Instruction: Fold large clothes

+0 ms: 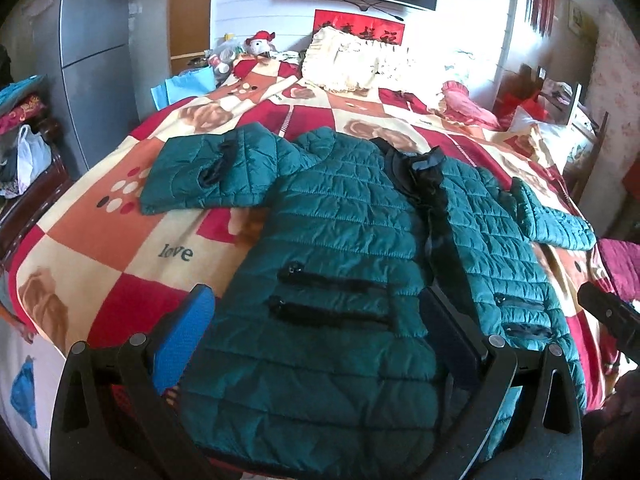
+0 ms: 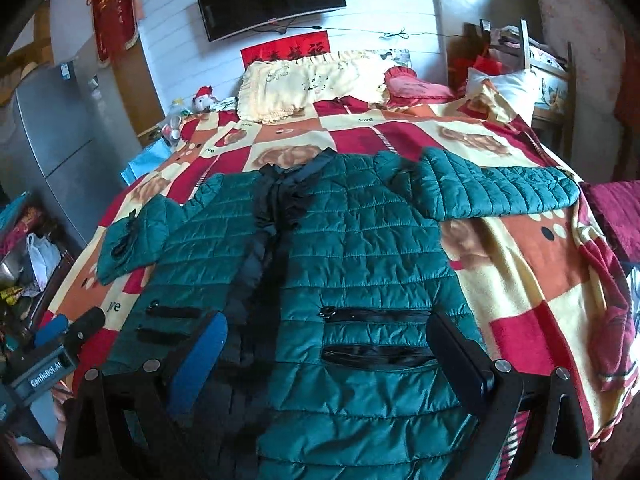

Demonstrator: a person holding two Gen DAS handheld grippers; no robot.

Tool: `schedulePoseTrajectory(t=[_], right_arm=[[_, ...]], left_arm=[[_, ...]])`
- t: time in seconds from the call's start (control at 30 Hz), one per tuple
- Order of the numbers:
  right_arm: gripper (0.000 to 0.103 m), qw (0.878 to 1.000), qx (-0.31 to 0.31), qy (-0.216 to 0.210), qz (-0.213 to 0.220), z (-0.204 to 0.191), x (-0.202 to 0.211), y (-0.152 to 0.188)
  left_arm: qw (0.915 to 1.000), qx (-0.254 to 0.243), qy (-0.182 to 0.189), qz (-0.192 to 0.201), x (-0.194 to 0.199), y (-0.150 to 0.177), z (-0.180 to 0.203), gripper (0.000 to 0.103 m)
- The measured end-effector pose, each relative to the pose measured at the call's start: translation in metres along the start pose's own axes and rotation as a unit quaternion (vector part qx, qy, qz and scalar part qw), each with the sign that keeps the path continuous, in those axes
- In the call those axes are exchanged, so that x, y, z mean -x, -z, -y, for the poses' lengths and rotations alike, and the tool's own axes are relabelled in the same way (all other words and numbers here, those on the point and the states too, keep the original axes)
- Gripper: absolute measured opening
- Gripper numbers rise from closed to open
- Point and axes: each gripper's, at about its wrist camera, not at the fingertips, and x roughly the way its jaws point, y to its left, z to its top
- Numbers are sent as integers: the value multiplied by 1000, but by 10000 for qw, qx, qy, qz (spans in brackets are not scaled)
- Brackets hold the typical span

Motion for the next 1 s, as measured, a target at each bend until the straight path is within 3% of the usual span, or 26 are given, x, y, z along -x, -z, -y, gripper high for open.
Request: schedulePoseTrajectory(t=[0.37,1.0], right_arm=[[99,9998,-97,-166,98,1,5,1],[99,9995,-231,-73,180,6,7,-3]], left_arm=[[10000,-43,55,-58,-1,6,4,102],[9998,-113,80,-118,-3,11,5,102]])
